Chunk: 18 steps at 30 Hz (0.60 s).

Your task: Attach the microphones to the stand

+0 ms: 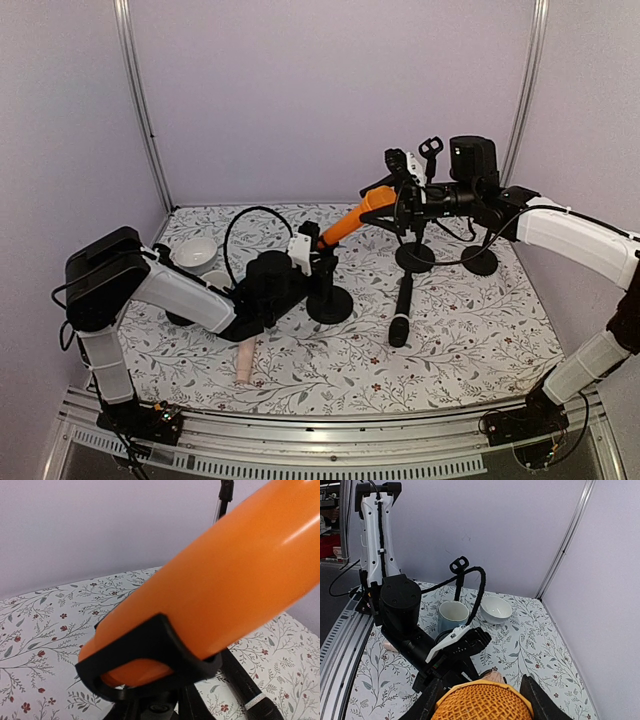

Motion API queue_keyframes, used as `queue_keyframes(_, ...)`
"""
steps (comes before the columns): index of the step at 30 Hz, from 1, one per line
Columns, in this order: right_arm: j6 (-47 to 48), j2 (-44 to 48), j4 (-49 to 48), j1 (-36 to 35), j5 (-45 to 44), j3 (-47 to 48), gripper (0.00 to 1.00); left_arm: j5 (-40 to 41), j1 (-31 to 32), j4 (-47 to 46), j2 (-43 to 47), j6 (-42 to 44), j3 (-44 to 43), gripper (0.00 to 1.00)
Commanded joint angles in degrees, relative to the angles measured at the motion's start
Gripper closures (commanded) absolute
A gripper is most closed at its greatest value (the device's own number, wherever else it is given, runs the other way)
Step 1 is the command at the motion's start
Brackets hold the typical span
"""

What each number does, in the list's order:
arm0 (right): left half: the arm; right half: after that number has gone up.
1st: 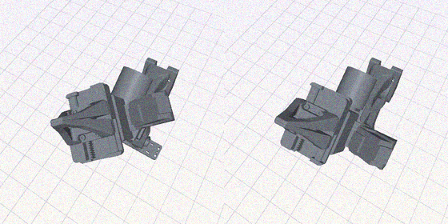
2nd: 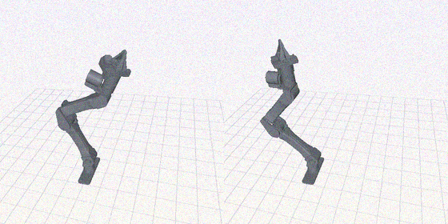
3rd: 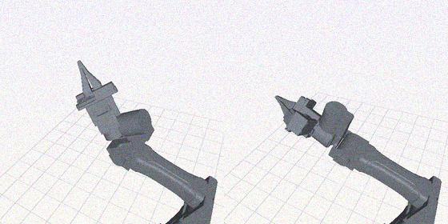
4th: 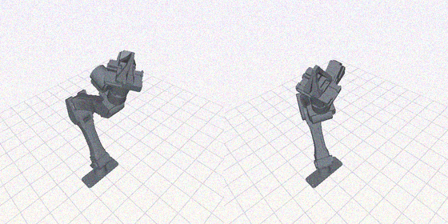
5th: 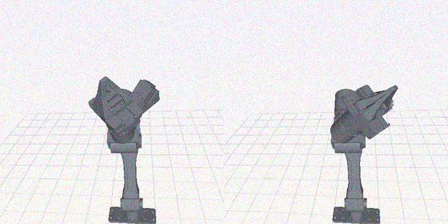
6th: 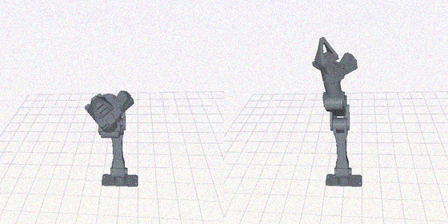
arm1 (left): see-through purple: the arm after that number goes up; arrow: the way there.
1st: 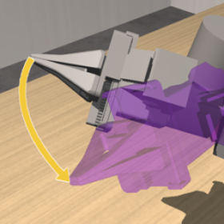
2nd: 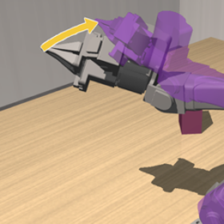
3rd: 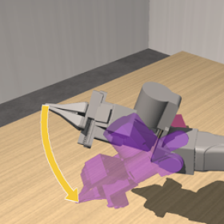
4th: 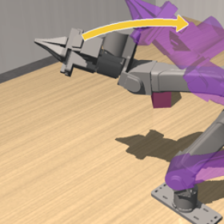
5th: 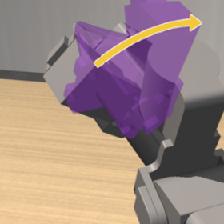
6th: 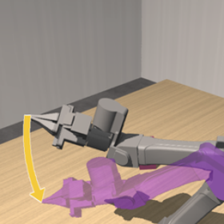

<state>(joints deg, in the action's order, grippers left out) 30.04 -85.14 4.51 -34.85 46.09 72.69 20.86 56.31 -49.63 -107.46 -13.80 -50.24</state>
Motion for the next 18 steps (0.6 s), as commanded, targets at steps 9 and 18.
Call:
queue_keyframes(9,-6.49,-7.76,9.33,-1.78,-3.57,-2.02,1.00,-4.30,1.02,-7.66,-0.91,2.49,-2.72,1.00)
queue_keyframes(18,-6.24,-10.42,9.29,-3.34,-5.49,-2.99,1.00,-4.61,1.30,-8.02,-1.44,2.29,-2.95,1.00)
